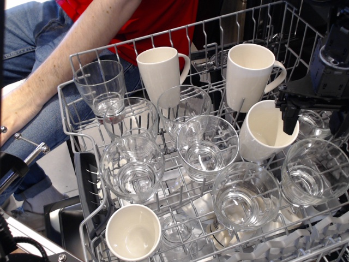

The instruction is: Pick up glass cup

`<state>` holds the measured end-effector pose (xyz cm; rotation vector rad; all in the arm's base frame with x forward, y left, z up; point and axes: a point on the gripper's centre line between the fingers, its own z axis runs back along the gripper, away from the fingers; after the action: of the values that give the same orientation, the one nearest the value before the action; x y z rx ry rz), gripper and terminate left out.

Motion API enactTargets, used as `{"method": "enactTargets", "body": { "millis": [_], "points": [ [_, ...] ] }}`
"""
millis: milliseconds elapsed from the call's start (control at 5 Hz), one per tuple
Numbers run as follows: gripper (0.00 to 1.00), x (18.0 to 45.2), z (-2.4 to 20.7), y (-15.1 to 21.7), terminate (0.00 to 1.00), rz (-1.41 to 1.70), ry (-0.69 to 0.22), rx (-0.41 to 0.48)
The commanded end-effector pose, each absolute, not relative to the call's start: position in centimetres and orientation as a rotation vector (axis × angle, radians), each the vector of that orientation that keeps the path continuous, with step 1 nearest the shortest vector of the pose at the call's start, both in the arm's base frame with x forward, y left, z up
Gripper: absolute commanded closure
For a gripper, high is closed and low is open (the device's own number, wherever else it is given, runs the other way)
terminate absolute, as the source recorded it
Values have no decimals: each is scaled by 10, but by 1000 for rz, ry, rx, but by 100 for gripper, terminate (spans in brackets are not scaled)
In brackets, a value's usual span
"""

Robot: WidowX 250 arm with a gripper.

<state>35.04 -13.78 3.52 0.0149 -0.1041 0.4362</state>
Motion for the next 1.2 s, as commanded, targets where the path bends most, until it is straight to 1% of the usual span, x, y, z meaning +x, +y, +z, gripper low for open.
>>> {"method": "enactTargets", "body": {
  "millis": [0,200,600,1000],
  "points": [
    [0,360,27,-133,0,433,-162,-14],
    [0,364,14,-133,0,437,-167,-28],
    [0,375,-10,-134,0,471,-211,-14],
    [0,387,-26,-135,0,482,-234,-30]
  ]
}}
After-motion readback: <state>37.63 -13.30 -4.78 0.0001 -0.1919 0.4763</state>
